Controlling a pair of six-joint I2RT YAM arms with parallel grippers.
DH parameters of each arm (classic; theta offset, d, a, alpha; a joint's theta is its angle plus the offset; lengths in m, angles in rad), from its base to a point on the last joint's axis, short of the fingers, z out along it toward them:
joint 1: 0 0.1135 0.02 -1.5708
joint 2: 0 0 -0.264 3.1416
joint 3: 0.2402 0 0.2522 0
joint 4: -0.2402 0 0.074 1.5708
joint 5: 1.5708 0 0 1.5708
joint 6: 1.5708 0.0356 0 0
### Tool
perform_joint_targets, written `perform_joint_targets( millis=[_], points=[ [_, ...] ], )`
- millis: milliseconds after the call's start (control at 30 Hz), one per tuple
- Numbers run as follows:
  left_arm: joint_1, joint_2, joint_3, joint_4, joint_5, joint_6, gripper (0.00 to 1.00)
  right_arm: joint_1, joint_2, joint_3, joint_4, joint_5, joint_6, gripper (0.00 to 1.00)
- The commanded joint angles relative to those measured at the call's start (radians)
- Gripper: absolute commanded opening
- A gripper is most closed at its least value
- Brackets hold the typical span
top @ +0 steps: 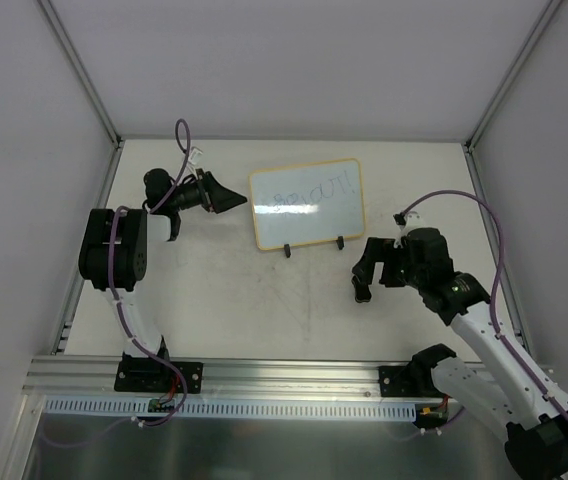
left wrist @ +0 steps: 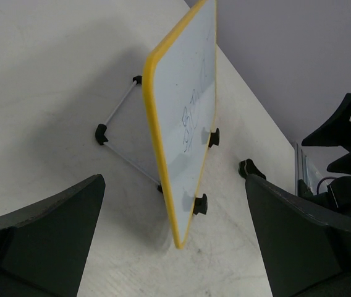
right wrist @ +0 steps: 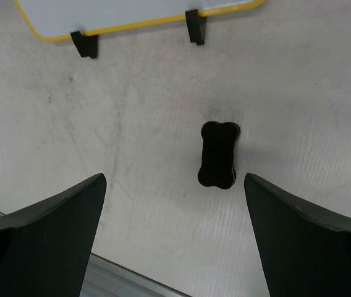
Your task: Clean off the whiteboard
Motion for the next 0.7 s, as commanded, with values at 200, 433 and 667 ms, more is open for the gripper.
perform_joint_targets(
  millis=[200, 433, 667],
  points=[
    [0.001, 0.137, 0.185, 0.083, 0.117, -0.026, 0.98, 0.008, 0.05, 0.011, -0.071, 0.083, -0.072, 0.99],
    [-0.029, 0.194, 0.222, 0.119, 0.154, -0.037, 0.97, 0.009, 0.133, -0.028, -0.013, 0.123, -0.064, 0.99],
    [-0.075, 0.281, 0.333, 0.161, 0.168, -0.082, 0.95, 0.011, 0.16, -0.056, 0.043, 0.148, -0.061, 0.99]
  ],
)
